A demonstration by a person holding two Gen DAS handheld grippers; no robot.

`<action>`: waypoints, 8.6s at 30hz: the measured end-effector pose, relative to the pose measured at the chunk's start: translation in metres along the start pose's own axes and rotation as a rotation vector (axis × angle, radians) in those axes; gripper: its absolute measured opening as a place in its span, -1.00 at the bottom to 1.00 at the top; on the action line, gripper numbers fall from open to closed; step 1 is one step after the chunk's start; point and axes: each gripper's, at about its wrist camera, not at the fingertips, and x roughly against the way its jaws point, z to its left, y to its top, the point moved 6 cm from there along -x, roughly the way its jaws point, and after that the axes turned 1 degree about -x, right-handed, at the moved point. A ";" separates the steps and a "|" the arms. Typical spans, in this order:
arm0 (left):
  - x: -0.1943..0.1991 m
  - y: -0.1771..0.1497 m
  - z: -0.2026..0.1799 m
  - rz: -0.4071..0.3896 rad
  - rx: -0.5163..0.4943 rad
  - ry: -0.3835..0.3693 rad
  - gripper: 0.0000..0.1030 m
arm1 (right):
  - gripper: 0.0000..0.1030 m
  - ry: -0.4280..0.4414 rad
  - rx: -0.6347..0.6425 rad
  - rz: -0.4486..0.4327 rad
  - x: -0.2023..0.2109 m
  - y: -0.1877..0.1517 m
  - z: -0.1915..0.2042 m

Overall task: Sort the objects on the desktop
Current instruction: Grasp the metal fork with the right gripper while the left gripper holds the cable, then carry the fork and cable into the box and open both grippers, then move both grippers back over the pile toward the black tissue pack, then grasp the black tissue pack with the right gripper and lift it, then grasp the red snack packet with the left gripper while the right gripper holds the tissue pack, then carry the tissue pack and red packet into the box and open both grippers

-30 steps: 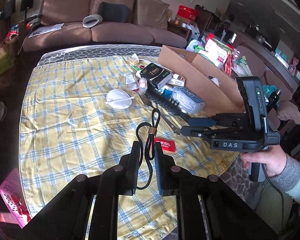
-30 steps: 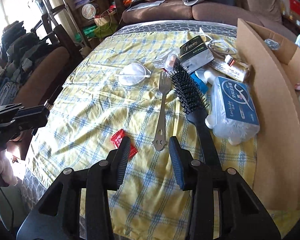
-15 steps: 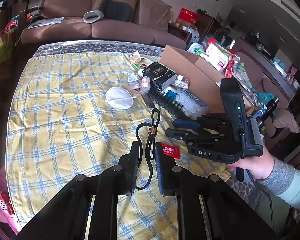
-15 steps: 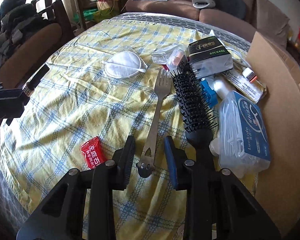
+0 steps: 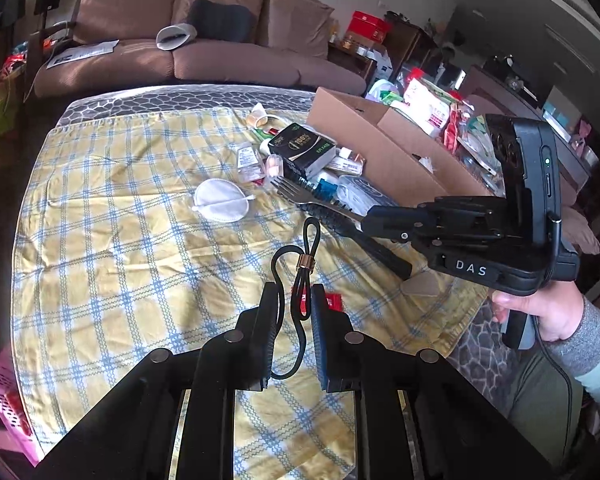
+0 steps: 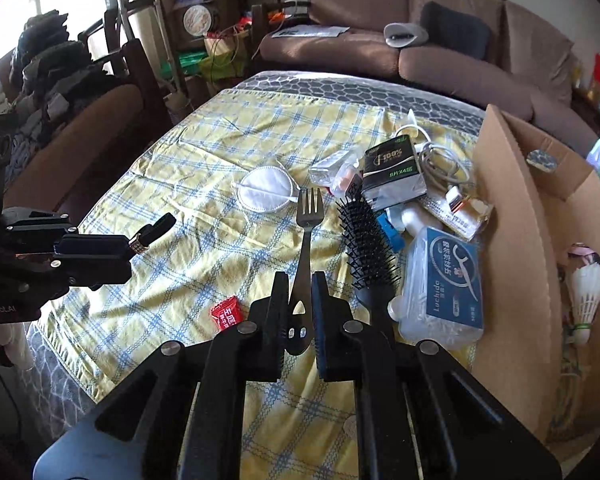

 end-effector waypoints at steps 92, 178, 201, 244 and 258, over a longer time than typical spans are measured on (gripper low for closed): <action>-0.052 0.132 -0.156 -0.014 -0.180 0.144 1.00 | 1.00 -0.072 -0.348 -0.133 0.153 -0.030 -0.220; -0.095 -0.021 -0.026 0.190 -0.114 0.130 0.65 | -0.02 0.092 -0.170 -0.092 0.085 0.003 -0.083; -0.107 -0.025 -0.033 0.257 -0.123 0.241 1.00 | -0.01 0.129 -0.216 -0.097 0.088 -0.019 -0.082; -0.082 -0.003 0.007 0.183 -0.074 0.340 -0.66 | -0.03 0.157 -0.174 -0.073 0.082 -0.022 -0.062; -0.060 0.115 -0.127 0.033 -0.182 0.101 -0.65 | -0.03 0.090 -0.219 -0.095 0.115 0.021 -0.128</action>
